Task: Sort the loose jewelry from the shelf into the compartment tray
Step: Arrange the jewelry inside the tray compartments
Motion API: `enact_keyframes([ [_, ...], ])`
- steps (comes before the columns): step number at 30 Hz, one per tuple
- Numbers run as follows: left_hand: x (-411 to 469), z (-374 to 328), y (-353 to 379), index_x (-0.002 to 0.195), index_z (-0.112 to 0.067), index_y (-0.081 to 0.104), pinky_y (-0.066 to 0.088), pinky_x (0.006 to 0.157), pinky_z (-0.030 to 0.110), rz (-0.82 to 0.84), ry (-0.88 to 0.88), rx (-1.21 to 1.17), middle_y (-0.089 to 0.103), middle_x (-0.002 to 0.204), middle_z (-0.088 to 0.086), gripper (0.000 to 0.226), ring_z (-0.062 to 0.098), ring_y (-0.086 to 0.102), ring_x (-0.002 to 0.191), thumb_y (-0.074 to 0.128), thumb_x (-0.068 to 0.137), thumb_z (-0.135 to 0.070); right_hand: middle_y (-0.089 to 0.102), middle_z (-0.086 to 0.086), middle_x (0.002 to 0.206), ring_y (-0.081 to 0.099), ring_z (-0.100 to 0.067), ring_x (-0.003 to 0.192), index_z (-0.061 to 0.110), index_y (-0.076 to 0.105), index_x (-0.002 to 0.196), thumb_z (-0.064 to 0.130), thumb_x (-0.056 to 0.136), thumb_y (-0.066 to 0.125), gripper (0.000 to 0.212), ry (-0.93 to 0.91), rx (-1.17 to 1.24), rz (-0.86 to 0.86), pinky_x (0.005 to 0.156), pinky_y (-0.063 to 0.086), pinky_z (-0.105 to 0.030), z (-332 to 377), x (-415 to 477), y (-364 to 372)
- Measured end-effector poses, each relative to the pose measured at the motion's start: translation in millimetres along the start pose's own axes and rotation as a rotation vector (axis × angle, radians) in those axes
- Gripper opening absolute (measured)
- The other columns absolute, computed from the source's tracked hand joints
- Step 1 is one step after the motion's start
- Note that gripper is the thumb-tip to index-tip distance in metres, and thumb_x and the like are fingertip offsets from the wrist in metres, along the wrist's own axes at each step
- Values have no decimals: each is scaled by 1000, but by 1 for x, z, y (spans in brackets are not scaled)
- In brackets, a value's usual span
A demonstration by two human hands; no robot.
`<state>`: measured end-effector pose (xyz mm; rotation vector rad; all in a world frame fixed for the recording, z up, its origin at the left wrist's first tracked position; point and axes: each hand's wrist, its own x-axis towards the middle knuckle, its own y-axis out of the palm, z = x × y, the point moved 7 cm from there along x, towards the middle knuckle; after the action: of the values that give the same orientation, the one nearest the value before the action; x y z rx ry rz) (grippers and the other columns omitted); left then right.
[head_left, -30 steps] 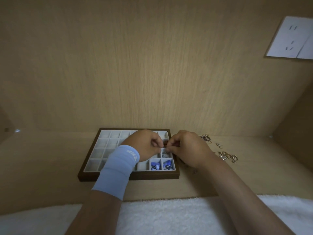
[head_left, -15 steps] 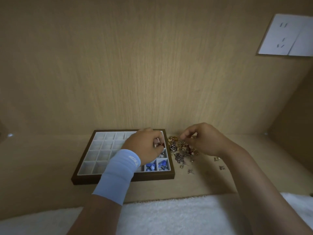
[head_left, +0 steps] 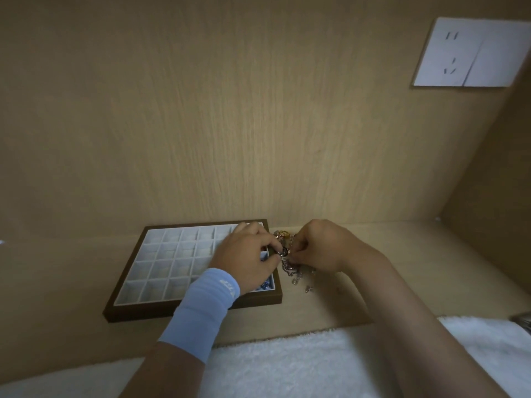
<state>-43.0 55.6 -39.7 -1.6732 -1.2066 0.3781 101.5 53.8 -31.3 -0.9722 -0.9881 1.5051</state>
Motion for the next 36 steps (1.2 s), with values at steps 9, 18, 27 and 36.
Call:
enact_keyframes([
  [9, 4, -9, -14, 110, -29, 68, 50, 89, 21, -76, -134, -624, 73, 92, -11, 22, -1, 66, 92, 67, 89, -22, 68, 1, 74, 56, -8, 53, 11, 69, 90, 22, 99, 61, 15, -114, 669, -89, 50, 44, -17, 9, -13, -37],
  [18, 6, -12, -28, 103, -23, 67, 49, 74, 17, 15, -136, -678, 70, 89, -6, 15, -3, 61, 76, 58, 95, -14, 66, 0, 68, 59, -21, 62, 10, 57, 83, 33, 107, 38, 38, -123, 819, -145, 50, 39, -31, 23, -16, -44],
  [27, 5, -17, -60, 83, -24, 66, 40, 72, 19, 14, -160, -599, 62, 74, -18, 25, -8, 54, 69, 48, 99, -16, 70, -13, 80, 65, -25, 74, 9, 59, 83, 42, 107, 34, 48, -101, 1064, -151, 71, 53, -37, 34, -21, -48],
  [36, -22, -9, -106, 90, -12, 66, 51, 67, 24, -86, -200, -820, 67, 70, -3, 22, 13, 59, 67, 47, 99, -10, 70, -11, 89, 64, -24, 65, 7, 49, 111, 32, 91, 62, 35, -235, 1214, 149, 54, 47, -31, 85, -37, -28],
])
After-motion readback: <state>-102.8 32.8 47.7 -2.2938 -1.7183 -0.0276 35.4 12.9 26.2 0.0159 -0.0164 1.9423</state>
